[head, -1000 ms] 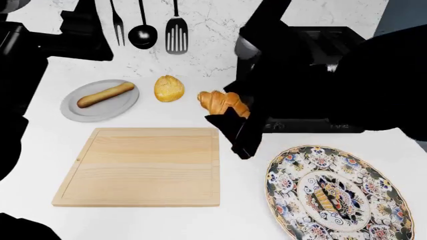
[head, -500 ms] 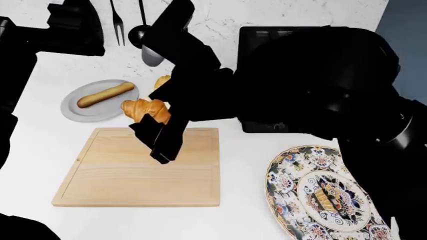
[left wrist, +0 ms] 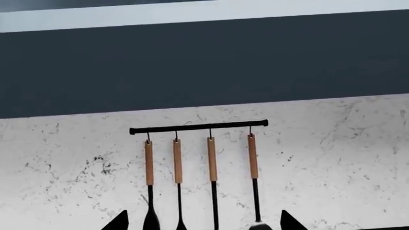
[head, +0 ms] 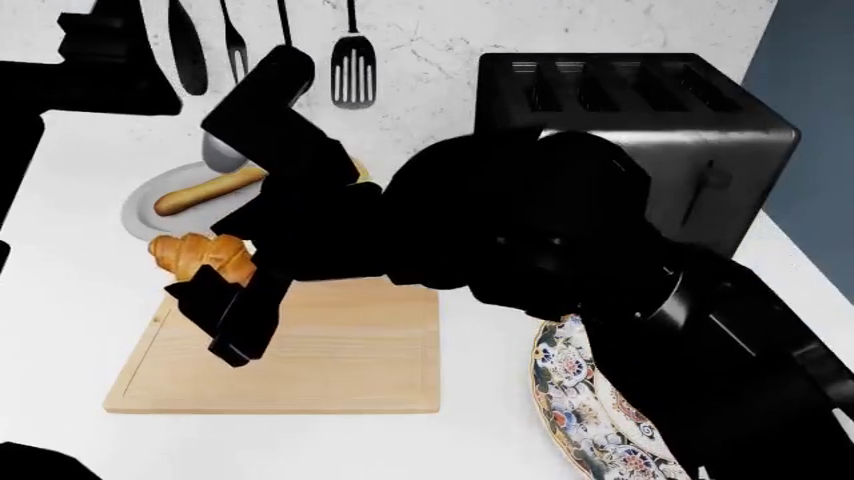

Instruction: From the different types of pastries on the counter, select a croissant and place it on the cutting board. Then retrieve a jar of jam from the cabinet and place it alongside the croissant on the cutting board.

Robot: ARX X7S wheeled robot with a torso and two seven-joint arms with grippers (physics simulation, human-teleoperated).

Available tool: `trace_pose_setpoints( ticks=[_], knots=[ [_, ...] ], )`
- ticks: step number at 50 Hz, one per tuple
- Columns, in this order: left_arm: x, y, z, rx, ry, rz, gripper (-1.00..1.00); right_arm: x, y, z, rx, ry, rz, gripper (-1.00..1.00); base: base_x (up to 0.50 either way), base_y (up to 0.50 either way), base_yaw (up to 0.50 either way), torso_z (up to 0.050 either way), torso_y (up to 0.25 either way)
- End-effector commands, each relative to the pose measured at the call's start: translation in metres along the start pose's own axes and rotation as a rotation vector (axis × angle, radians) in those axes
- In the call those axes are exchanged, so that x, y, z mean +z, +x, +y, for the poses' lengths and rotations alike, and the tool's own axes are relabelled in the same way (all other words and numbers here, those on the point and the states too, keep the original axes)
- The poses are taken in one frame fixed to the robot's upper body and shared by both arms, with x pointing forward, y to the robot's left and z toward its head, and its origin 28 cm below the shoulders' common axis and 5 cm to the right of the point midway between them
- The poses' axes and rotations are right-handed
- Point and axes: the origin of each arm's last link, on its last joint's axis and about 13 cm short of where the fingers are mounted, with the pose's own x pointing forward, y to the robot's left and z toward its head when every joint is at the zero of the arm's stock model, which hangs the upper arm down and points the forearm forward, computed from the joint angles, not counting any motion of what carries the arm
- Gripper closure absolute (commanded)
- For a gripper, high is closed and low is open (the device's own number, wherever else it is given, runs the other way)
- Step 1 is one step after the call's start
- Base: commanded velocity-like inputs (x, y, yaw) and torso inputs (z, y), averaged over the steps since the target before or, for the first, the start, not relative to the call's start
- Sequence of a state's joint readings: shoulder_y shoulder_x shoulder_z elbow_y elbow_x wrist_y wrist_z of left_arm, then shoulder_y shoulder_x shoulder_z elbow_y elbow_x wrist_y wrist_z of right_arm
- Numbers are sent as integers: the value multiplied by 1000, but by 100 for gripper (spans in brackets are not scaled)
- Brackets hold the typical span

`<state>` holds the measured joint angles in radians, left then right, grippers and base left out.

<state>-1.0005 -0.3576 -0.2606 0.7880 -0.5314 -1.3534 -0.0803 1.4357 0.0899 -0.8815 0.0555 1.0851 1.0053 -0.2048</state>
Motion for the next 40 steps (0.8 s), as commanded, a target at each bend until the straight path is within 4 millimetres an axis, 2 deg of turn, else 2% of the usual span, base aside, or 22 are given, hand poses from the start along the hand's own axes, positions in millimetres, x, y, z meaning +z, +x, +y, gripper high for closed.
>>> trace_pose_setpoints(
  ticks=[1, 9, 17, 26, 40],
  knots=[
    [1, -4, 4, 12, 1, -1, -100, -8, 21, -8, -20, 27, -54, 100, 0, 0, 0, 0, 0],
    [2, -4, 8, 21, 4, -2, -100, -16, 34, -22, -67, 73, -85, 100, 0, 0, 0, 0, 0],
    [0, -4, 8, 20, 1, 2, -100, -26, 49, -23, -82, 75, -20, 100, 0, 0, 0, 0, 0],
    [0, -7, 10, 25, 5, -7, -100, -28, 53, -23, -99, 64, 35, 100, 0, 0, 0, 0, 0],
    [0, -6, 9, 12, 7, -26, -100, -22, 51, -25, -103, 55, 26, 100, 0, 0, 0, 0, -199]
  ],
)
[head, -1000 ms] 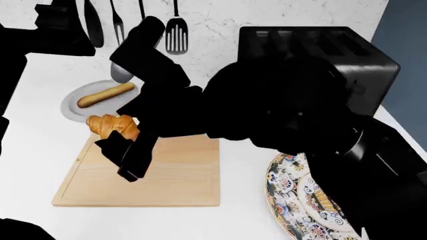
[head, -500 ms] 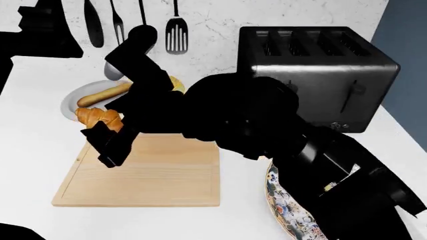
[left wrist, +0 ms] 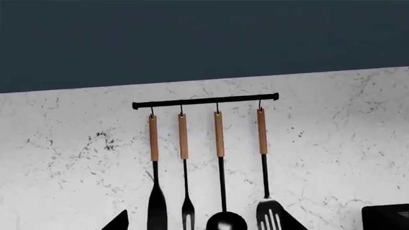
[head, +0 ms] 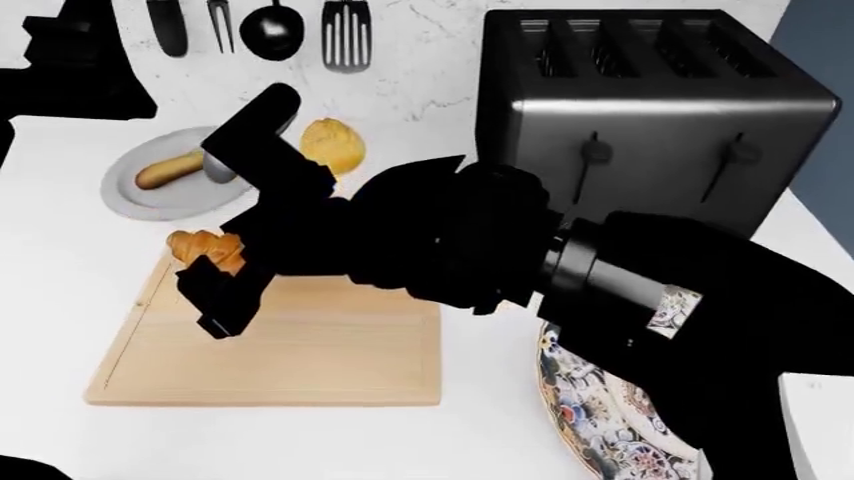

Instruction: From the different types of pastries on the counter, select a croissant and place it on the cutting board. Then retrieve a jar of jam from the cabinet and place it alongside the croissant on the cutting board.

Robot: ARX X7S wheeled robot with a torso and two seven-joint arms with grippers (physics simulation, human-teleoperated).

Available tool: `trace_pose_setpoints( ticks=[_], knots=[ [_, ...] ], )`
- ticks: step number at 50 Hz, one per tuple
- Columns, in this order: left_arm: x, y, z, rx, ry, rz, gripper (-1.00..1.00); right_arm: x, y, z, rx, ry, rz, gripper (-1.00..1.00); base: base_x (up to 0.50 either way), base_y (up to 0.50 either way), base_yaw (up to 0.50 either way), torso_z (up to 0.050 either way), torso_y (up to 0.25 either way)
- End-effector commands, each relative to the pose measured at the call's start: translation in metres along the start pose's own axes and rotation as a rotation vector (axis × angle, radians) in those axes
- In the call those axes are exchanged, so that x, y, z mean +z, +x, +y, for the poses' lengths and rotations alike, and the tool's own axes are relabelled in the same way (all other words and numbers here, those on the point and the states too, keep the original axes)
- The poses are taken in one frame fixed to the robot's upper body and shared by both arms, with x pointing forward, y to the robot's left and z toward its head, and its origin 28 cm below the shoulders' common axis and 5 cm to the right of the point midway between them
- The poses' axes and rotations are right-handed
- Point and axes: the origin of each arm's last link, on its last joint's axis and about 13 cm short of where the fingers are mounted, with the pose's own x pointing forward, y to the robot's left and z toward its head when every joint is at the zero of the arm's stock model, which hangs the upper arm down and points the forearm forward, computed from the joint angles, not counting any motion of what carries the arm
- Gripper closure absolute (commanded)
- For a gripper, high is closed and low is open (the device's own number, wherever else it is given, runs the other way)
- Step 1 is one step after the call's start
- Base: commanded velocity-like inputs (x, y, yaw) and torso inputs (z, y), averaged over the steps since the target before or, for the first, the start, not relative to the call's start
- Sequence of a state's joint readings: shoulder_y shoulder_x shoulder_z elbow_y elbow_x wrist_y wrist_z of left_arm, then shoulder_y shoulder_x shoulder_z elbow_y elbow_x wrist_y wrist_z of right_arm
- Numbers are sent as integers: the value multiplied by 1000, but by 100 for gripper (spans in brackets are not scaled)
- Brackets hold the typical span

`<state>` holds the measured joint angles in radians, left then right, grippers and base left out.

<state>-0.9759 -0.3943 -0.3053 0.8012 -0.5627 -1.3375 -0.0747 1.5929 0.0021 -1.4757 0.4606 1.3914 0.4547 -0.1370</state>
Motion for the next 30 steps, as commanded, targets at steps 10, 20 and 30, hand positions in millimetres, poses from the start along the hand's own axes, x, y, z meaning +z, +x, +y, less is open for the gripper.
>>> trace_pose_setpoints(
  ticks=[10, 20, 30],
  knots=[
    [0, 0, 1, 2, -3, -19, -100, 8, -2, 0, 16, -23, -11, 100, -1, 0, 0, 0, -121],
    [1, 0, 1, 2, -4, -25, -100, 6, -1, 4, 52, -28, -6, 100, -1, 0, 0, 0, -161],
    [3, 0, 3, 11, -24, -36, -100, 19, -8, 5, 87, -46, -76, -100, 0, 0, 0, 0, 94]
  ],
)
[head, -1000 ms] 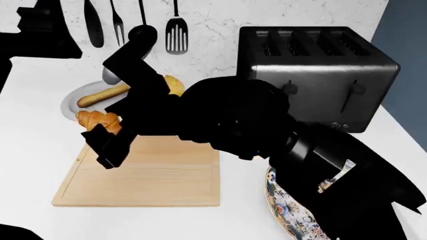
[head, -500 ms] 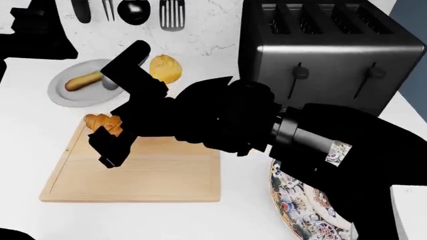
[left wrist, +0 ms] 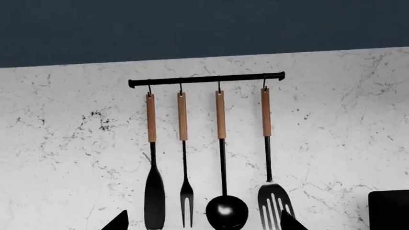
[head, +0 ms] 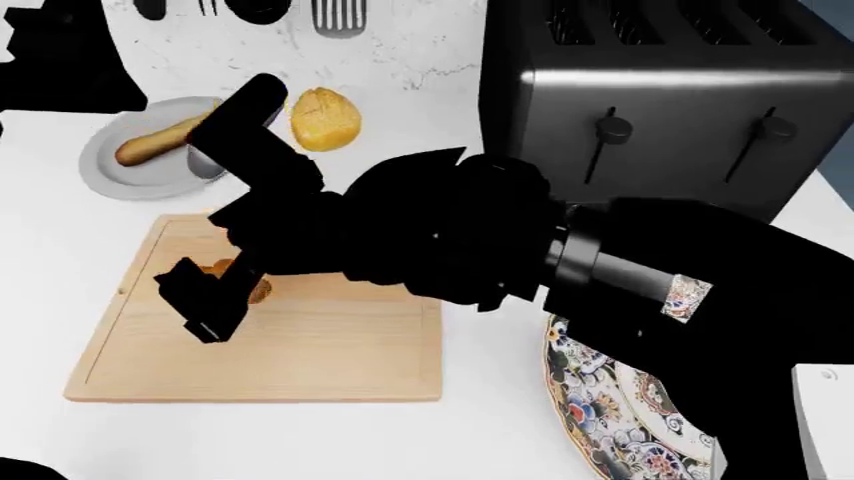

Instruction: From the different types of pastries on the counter, select a croissant and place it on the cutting board. Then retrieve a jar of jam from the cabinet and place it alongside the croissant on the cutting board.

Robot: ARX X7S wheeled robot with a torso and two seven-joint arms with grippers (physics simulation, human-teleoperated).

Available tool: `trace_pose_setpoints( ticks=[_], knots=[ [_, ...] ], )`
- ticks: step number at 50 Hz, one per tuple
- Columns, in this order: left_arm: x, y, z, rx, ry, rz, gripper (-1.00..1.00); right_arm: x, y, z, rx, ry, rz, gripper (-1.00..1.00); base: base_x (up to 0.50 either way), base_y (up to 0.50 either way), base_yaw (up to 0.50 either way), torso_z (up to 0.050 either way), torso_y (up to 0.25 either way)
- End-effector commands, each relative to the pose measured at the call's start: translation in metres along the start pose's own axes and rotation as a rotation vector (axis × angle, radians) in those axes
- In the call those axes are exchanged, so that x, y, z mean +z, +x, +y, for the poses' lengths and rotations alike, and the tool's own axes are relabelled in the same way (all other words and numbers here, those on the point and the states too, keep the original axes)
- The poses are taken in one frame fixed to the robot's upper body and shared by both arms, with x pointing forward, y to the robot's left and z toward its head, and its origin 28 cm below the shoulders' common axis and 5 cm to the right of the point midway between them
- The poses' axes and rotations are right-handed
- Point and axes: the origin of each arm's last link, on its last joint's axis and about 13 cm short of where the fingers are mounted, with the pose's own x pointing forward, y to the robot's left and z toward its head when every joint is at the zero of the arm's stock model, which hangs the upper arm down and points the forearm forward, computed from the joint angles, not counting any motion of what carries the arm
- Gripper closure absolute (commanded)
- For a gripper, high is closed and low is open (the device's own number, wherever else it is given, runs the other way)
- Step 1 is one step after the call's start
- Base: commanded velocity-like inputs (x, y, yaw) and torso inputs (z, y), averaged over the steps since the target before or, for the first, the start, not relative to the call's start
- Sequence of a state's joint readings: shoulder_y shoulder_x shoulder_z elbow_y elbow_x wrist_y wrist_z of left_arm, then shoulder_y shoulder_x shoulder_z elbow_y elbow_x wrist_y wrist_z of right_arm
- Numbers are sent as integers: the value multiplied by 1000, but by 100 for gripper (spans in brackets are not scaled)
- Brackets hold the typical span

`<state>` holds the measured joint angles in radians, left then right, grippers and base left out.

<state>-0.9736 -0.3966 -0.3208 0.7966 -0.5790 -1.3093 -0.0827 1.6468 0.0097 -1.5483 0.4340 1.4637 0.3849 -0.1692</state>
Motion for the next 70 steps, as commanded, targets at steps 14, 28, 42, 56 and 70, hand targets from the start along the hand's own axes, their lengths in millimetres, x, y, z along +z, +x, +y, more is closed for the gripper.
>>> trace_pose_setpoints(
  ticks=[14, 28, 42, 56, 70],
  knots=[
    [-2, 2, -2, 4, -17, -2, -100, 12, -62, -20, -104, -53, -49, -100, 0, 0, 0, 0, 239],
    [-5, 0, -5, 3, -26, 14, -100, 18, -117, -17, -210, -80, -126, -100, 0, 0, 0, 0, 145],
    [-15, -4, -12, -23, -37, 55, -100, 21, -167, -21, -451, -91, -251, -100, 0, 0, 0, 0, 245],
    [-16, -10, -10, -5, -39, 49, -100, 16, -204, -4, -555, -112, -323, -100, 0, 0, 0, 0, 0],
    [-30, -16, -11, -8, -34, 82, -100, 23, -233, 3, -667, -135, -391, -100, 0, 0, 0, 0, 0]
  ],
)
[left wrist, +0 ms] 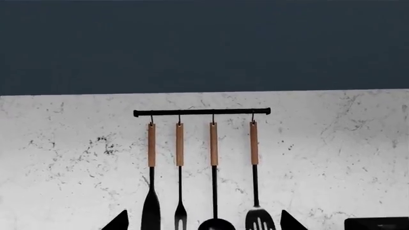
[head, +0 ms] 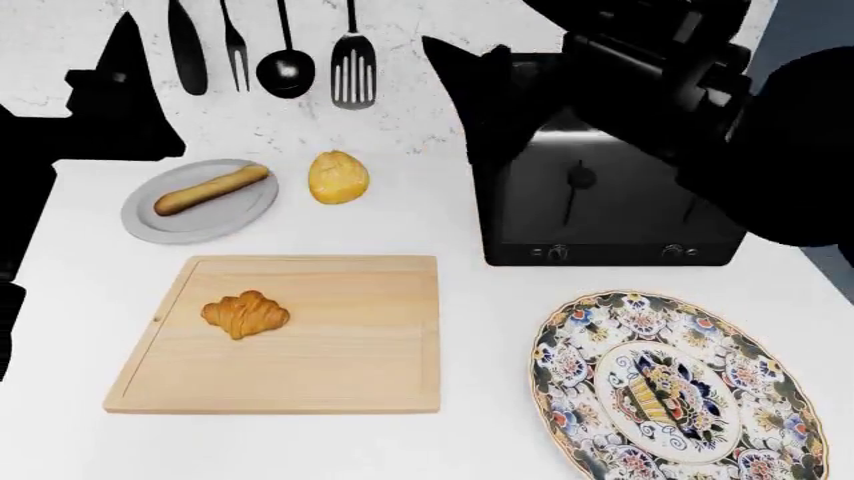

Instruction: From the different types of pastries on the counter, select a croissant and place it on the cutting board. Then retrieve a jar of jam from the cabinet and place it alongside the croissant on the cutting board.

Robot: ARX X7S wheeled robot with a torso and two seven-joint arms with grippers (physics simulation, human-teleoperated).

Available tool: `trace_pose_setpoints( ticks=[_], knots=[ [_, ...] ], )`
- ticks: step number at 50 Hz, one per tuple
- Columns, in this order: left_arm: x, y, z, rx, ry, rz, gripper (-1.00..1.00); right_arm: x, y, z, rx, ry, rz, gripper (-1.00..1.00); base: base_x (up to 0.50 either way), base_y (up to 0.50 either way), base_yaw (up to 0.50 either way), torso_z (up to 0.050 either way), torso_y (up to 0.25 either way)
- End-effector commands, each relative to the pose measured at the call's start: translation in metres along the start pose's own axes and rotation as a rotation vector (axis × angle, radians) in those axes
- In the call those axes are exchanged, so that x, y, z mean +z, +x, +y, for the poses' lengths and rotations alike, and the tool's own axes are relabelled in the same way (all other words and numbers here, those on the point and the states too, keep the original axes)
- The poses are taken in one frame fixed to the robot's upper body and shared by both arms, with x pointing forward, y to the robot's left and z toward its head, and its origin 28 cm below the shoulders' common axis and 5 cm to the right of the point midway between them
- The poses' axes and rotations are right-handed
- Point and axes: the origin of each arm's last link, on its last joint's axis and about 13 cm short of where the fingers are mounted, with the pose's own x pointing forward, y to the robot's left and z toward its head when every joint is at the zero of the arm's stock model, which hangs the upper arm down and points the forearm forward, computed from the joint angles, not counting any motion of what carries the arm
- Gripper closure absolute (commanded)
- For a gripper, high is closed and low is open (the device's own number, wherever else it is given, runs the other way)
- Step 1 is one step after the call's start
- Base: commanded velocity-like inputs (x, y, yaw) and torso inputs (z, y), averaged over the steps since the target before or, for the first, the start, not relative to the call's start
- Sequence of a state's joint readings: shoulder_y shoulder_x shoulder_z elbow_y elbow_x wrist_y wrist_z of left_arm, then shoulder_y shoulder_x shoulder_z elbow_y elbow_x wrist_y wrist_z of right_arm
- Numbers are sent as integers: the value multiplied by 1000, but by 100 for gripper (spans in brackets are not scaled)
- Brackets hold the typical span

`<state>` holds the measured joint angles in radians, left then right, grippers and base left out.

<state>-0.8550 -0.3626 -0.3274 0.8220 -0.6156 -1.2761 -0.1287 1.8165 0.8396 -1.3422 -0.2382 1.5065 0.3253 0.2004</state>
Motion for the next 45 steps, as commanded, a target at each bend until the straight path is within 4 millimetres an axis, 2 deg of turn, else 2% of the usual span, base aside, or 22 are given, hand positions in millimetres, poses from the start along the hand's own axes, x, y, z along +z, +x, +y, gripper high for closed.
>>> trace_pose_setpoints(
  ticks=[1, 28, 40, 45],
  knots=[
    [-10, -5, -1, -2, 3, 24, -100, 15, -21, -7, -91, -20, -63, -100, 0, 0, 0, 0, 0],
    [-9, -5, 0, 8, 0, 26, -100, 48, -51, -15, -229, -61, -212, -100, 0, 0, 0, 0, 0],
    [-11, -4, -1, 10, -1, 26, -100, 64, -56, -9, -188, -58, -286, -100, 0, 0, 0, 0, 0],
    [-11, -5, -1, 11, -2, 28, -100, 74, -57, -13, -206, -54, -332, -100, 0, 0, 0, 0, 0]
  ],
)
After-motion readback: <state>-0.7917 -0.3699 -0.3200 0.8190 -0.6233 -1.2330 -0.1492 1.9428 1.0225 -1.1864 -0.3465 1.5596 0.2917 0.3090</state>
